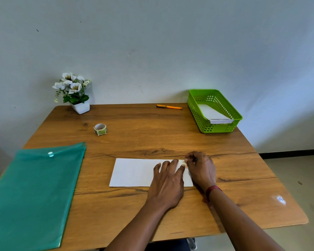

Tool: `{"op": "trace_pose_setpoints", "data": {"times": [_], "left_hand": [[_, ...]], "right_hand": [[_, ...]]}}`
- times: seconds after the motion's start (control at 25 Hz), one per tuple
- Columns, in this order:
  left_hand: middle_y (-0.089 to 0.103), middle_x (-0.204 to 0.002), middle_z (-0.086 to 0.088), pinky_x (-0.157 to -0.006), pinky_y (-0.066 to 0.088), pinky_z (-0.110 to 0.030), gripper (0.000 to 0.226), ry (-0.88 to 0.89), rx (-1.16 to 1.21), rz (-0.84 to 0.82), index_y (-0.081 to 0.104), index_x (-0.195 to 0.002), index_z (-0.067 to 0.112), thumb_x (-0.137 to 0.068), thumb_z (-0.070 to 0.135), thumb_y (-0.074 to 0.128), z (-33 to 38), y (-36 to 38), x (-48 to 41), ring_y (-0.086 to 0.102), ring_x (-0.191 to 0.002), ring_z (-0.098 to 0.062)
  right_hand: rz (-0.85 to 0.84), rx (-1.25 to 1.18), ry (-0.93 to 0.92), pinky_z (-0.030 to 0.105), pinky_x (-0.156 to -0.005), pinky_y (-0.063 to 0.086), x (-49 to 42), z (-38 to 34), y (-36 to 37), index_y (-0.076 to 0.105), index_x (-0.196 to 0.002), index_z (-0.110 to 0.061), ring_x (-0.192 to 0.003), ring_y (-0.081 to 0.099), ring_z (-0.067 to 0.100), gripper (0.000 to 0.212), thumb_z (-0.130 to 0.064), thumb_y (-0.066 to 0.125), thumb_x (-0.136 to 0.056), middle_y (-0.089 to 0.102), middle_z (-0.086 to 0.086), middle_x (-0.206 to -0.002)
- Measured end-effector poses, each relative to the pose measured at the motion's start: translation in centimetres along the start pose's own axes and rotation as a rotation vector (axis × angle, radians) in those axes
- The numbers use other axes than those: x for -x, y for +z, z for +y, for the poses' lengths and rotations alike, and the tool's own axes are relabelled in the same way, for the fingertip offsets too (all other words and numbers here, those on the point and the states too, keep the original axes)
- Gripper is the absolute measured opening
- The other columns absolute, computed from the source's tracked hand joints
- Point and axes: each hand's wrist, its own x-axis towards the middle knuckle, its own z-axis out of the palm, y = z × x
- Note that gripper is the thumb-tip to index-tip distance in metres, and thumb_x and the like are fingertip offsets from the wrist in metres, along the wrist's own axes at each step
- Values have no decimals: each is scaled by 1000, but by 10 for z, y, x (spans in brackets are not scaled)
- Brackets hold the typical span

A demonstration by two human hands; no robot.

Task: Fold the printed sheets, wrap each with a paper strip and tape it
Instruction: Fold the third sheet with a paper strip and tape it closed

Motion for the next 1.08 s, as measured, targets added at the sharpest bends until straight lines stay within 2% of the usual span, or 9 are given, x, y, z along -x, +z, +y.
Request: {"op": "trace_pose_setpoints", "data": {"times": [0.12, 0.28, 0.44, 0.64, 0.8, 0.96, 1.08], "left_hand": [[36, -157, -1, -107, 30, -56, 48, 48, -38, -55, 44, -143, 19, -95, 26, 38, 2, -4, -3, 40, -131, -25], [38, -157, -1, -103, 29, -56, 47, 87, -68, -89, 43, -140, 18, -95, 28, 37, 1, -7, -7, 36, -133, -24], [36, -158, 0, -105, 27, -56, 49, 71, -52, -93, 40, -143, 18, -96, 29, 33, 1, -7, -6, 34, -135, -25], [35, -158, 2, -105, 27, -56, 47, 64, -23, -91, 43, -139, 20, -95, 31, 33, -1, -5, -6, 35, -136, -24], [36, -157, 3, -104, 28, -56, 41, 61, -16, -93, 45, -133, 22, -94, 31, 36, 0, -4, -6, 36, -135, -24], [34, -158, 4, -105, 26, -56, 38, 60, -10, -106, 45, -132, 23, -95, 29, 38, -1, -3, -8, 34, -137, -24], [33, -159, 5, -107, 25, -56, 41, 57, -13, -104, 44, -135, 24, -95, 30, 38, -1, -3, -6, 33, -138, -24]], "right_hand": [[6, 21, -12, 24, -60, 35, 0, -1, 0, 71, -95, -24, -78, 56, 12, 13, -16, 61, -92, 65, -3, -98], [2, 12, -44, 26, -64, 38, -1, 2, 0, 71, -96, -20, -78, 56, 15, 13, -14, 61, -92, 65, 0, -98], [-44, -7, -81, 28, -69, 45, 2, 7, -9, 75, -97, -15, -84, 62, 22, 14, -10, 65, -89, 64, 2, -96], [-2, 52, -304, 32, -69, 55, 28, 15, -19, 79, -94, -10, -80, 64, 19, 17, -1, 70, -83, 65, 6, -95], [25, 172, -360, 35, -70, 56, 38, 14, -15, 78, -92, -8, -87, 62, 25, 12, -2, 71, -84, 66, 10, -95], [-26, 304, -380, 34, -66, 54, 35, 8, -11, 72, -87, -9, -83, 56, 22, 12, -4, 61, -90, 59, 7, -94], [-17, 297, -374, 34, -66, 52, 35, 9, -11, 70, -86, -10, -80, 55, 22, 11, -3, 61, -89, 59, 6, -92]]}}
